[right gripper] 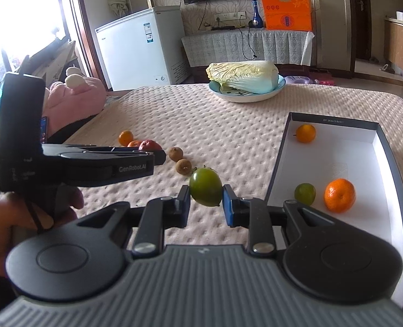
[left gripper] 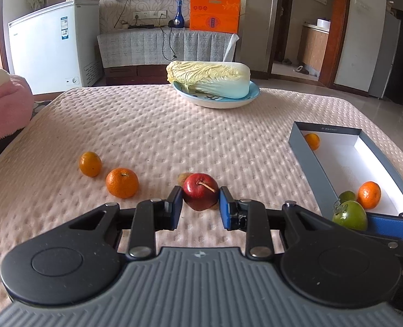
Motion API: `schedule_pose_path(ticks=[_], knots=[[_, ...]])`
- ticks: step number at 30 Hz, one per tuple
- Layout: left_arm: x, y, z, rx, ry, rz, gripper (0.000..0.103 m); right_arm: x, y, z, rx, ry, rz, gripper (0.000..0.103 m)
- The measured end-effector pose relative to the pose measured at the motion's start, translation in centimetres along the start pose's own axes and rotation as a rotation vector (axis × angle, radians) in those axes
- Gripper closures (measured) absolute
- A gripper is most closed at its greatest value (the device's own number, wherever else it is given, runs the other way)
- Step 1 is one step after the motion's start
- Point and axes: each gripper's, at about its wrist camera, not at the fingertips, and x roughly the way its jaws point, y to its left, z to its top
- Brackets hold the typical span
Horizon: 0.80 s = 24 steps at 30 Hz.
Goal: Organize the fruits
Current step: 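Carry the red apple with the left tool while the right carries the lime to the box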
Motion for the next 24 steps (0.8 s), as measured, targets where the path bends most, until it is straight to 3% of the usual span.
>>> schedule_pose_path(ticks=[24], knots=[[0.0,-3.2,0.2,0.028,-0.002,-0.053,0.070,-2.4,-3.2,-0.6,0.064,-0.020,-0.019,0.075]])
